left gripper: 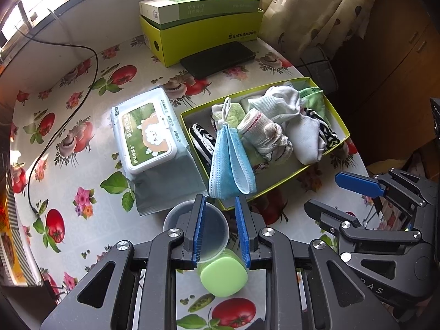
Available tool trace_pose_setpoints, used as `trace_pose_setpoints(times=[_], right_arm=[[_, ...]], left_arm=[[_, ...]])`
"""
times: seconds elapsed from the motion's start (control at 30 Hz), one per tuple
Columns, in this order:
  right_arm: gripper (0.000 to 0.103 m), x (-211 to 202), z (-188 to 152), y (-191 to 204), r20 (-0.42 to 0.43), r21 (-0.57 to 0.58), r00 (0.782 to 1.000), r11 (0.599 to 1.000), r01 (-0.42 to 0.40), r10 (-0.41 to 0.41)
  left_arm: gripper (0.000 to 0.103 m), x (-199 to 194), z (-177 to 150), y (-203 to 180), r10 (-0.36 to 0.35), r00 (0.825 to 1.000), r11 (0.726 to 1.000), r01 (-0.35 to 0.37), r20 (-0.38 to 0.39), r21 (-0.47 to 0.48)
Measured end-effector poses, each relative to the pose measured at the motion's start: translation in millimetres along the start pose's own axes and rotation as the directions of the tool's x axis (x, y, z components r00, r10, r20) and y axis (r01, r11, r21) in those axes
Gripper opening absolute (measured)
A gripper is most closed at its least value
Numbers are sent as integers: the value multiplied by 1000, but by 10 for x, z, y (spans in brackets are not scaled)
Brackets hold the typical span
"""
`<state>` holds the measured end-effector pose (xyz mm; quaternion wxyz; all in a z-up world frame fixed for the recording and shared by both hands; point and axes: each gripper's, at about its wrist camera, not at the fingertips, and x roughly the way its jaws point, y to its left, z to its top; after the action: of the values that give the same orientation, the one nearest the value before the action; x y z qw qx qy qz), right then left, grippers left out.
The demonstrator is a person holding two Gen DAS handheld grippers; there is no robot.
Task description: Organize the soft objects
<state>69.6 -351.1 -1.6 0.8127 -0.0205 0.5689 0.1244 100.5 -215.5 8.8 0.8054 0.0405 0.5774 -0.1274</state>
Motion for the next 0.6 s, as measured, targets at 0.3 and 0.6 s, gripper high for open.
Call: trace_pose_setpoints(times=[0.3, 0.6], right_arm=[[50, 36, -15, -13, -5, 0, 1000, 1000, -3, 3], [50, 35, -8, -3, -6, 1, 1000, 1000, -3, 3]], left_arm=[[23, 31, -17, -1, 0, 1000, 1000, 0, -9, 6], [23, 40, -17, -5, -3, 1000, 1000, 3, -13, 9]])
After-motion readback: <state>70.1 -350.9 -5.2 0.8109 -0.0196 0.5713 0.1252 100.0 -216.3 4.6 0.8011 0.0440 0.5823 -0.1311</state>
